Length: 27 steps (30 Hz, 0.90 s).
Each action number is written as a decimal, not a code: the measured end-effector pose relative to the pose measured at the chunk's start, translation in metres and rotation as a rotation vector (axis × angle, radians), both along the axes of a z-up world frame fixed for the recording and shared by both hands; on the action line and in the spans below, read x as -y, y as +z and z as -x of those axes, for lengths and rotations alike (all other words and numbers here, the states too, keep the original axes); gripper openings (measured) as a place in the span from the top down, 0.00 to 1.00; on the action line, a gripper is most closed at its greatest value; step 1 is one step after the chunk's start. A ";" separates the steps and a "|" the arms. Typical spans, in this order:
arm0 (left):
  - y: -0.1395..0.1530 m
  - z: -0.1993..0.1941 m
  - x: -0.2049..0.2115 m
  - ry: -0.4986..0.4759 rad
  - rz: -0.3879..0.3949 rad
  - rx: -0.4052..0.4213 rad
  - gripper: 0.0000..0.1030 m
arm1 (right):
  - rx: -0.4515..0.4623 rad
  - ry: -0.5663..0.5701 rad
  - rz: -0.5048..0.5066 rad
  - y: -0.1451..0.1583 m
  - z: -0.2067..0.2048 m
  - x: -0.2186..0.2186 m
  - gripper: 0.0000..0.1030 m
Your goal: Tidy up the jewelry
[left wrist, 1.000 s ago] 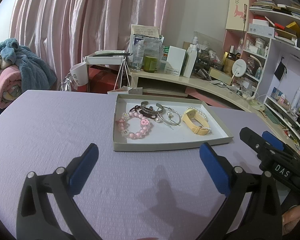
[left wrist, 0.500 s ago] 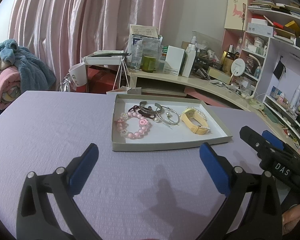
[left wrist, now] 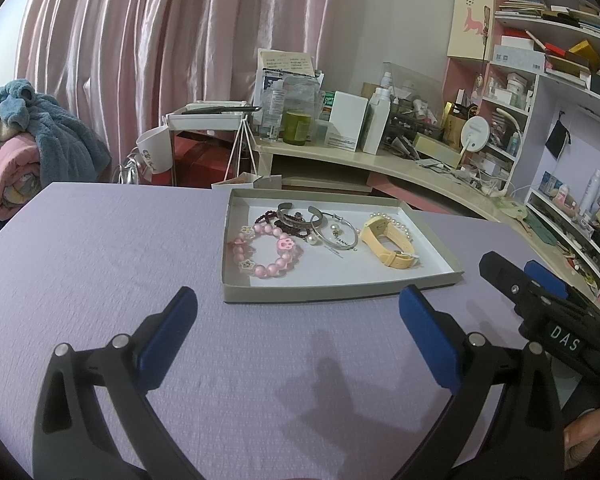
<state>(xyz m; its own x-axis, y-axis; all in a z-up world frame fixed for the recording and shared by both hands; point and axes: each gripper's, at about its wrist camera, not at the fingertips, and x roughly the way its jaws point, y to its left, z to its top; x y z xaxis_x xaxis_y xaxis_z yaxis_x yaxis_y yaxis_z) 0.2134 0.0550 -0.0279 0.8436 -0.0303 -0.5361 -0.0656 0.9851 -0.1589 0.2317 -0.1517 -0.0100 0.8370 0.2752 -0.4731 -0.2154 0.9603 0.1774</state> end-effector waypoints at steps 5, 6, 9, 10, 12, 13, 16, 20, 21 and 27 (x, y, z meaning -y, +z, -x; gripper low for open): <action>0.000 0.000 0.000 -0.001 0.000 -0.001 0.02 | 0.000 0.000 0.000 0.000 0.000 0.000 0.01; -0.001 0.000 0.003 -0.002 0.000 -0.001 0.02 | 0.000 0.000 0.000 0.000 0.000 0.000 0.01; -0.001 0.000 0.004 -0.003 0.001 -0.002 0.02 | 0.000 0.000 0.001 0.000 0.000 0.000 0.01; -0.001 0.000 0.004 -0.003 0.000 -0.002 0.02 | 0.000 0.000 0.002 0.000 0.000 -0.001 0.01; -0.001 0.000 0.004 -0.003 0.000 -0.003 0.02 | 0.000 -0.001 0.001 0.000 0.000 -0.001 0.01; -0.001 0.000 0.004 -0.003 0.000 -0.003 0.02 | 0.000 -0.001 0.000 0.000 0.000 -0.001 0.01; -0.001 0.000 0.005 -0.002 0.000 -0.002 0.02 | 0.000 -0.001 0.002 0.000 0.000 -0.001 0.01; -0.001 0.000 0.005 -0.004 0.000 -0.003 0.02 | 0.000 0.000 0.002 0.000 0.000 -0.001 0.01; -0.001 0.000 0.005 -0.003 -0.001 -0.003 0.02 | 0.000 0.000 0.001 0.000 0.000 -0.001 0.01; -0.001 -0.001 0.006 -0.002 0.000 -0.004 0.02 | 0.001 0.001 0.003 0.000 0.000 0.000 0.01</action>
